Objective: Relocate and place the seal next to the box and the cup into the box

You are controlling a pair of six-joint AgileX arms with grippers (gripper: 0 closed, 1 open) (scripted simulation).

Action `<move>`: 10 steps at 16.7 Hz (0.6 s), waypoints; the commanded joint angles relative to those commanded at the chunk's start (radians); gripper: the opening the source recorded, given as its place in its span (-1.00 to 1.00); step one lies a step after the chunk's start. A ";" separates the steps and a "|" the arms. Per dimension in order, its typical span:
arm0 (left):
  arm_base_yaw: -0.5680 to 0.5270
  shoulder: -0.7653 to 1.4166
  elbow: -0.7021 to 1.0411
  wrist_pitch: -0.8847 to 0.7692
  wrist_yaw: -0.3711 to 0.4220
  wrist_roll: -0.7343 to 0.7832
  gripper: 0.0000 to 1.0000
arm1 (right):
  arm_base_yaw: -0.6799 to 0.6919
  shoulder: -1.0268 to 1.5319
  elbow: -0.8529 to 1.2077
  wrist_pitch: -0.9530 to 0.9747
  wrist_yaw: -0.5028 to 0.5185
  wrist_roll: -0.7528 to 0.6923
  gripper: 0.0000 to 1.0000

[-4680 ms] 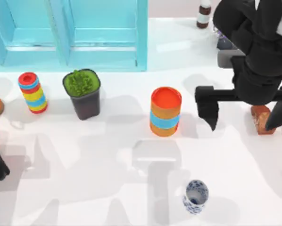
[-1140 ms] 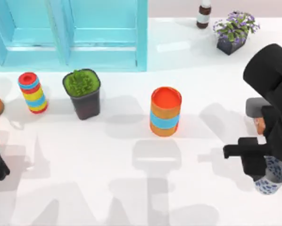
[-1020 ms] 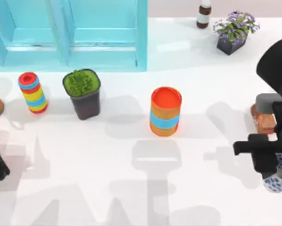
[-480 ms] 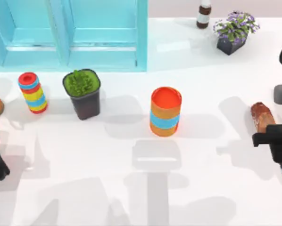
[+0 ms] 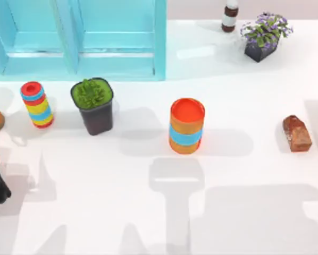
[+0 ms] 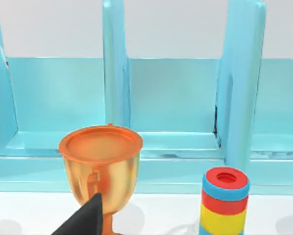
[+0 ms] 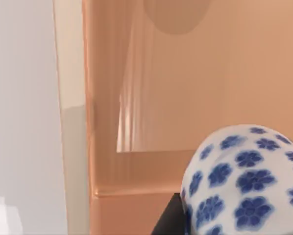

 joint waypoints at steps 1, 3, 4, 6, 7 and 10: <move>0.000 0.000 0.000 0.000 0.000 0.000 1.00 | -0.080 0.011 0.004 0.001 -0.009 -0.077 -1.00; 0.000 0.000 0.000 0.000 0.000 0.000 1.00 | -0.210 0.037 0.017 0.001 -0.037 -0.200 -1.00; 0.000 0.000 0.000 0.000 0.000 0.000 1.00 | -0.260 0.050 0.025 0.000 -0.055 -0.246 -1.00; 0.000 0.000 0.000 0.000 0.000 0.000 1.00 | -0.330 0.069 0.039 0.000 -0.090 -0.306 -1.00; 0.000 0.000 0.000 0.000 0.000 0.000 1.00 | -0.350 0.075 0.045 0.001 -0.104 -0.321 -1.00; 0.000 0.000 0.000 0.000 0.000 0.000 1.00 | -0.365 0.081 0.051 0.000 -0.117 -0.329 -1.00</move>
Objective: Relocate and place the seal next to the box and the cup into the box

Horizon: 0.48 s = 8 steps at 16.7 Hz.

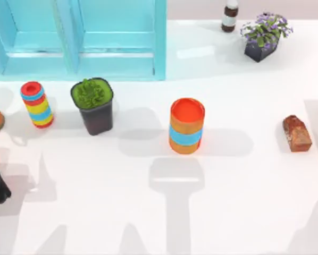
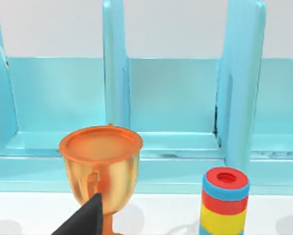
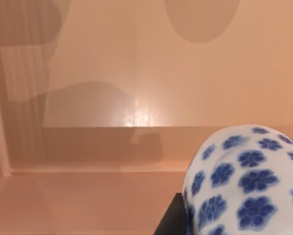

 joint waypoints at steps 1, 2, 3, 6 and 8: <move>0.000 0.000 0.000 0.000 0.000 0.000 1.00 | 0.000 0.000 0.000 0.000 0.000 0.000 -1.00; 0.000 0.000 0.000 0.000 0.000 0.000 1.00 | 0.000 0.000 0.000 0.000 0.000 0.000 -1.00; 0.000 0.000 0.000 0.000 0.000 0.000 1.00 | 0.004 -0.004 -0.004 0.000 0.002 0.002 -1.00; 0.000 0.000 0.000 0.000 0.000 0.000 1.00 | 0.004 -0.010 -0.030 0.036 -0.003 0.007 -1.00; 0.000 0.000 0.000 0.000 0.000 0.000 1.00 | 0.002 0.004 -0.072 0.105 -0.006 0.014 -1.00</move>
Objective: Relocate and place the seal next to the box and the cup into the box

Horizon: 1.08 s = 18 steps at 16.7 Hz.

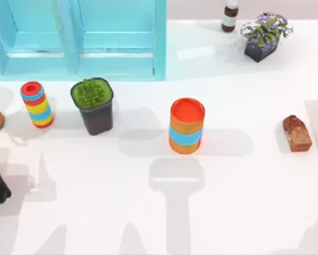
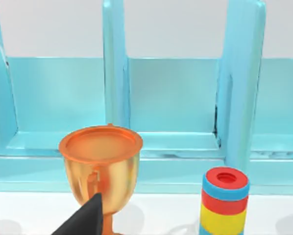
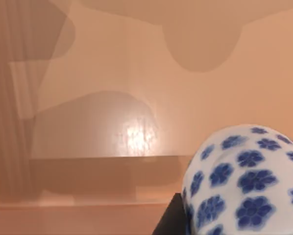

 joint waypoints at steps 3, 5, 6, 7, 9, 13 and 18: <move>0.000 0.000 0.000 0.000 0.000 0.000 1.00 | -0.001 0.042 -0.081 0.109 0.003 -0.001 -1.00; 0.000 0.000 0.000 0.000 0.000 0.000 1.00 | -0.003 0.059 -0.121 0.152 0.005 -0.010 -1.00; 0.000 0.000 0.000 0.000 0.000 0.000 1.00 | -0.003 0.061 -0.129 0.161 0.006 -0.013 -1.00; 0.000 0.000 0.000 0.000 0.000 0.000 1.00 | -0.003 0.061 -0.131 0.162 0.006 -0.014 -1.00; 0.000 0.000 0.000 0.000 0.000 0.000 1.00 | -0.003 0.061 -0.131 0.162 0.006 -0.014 -1.00; 0.000 0.000 0.000 0.000 0.000 0.000 1.00 | -0.003 0.061 -0.131 0.162 0.006 -0.014 -0.55; 0.000 0.000 0.000 0.000 0.000 0.000 1.00 | -0.003 0.061 -0.131 0.162 0.006 -0.014 0.21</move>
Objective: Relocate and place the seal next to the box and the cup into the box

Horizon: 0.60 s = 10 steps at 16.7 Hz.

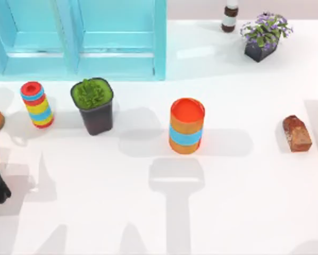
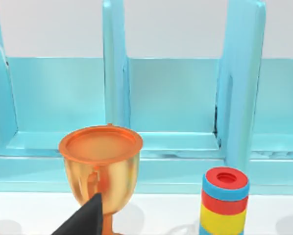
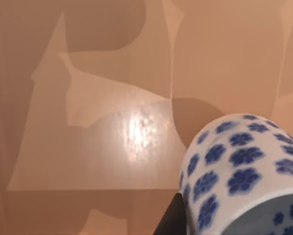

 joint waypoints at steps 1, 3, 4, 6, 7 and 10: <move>0.000 0.000 0.000 0.000 0.000 0.000 1.00 | 0.000 0.000 0.000 0.000 0.000 0.000 0.36; 0.000 0.000 0.000 0.000 0.000 0.000 1.00 | 0.000 0.000 0.000 0.000 0.000 0.000 0.66; 0.000 0.000 0.000 0.000 0.000 0.000 1.00 | 0.000 0.000 0.000 0.000 0.000 0.000 0.81; 0.000 0.000 0.000 0.000 0.000 0.000 1.00 | 0.000 0.000 0.000 0.000 0.000 0.000 1.00; 0.000 0.000 0.000 0.000 0.000 0.000 1.00 | 0.000 0.000 0.000 0.000 0.000 0.000 1.00; 0.000 0.000 0.000 0.000 0.000 0.000 1.00 | 0.000 0.000 0.000 0.000 0.000 0.000 1.00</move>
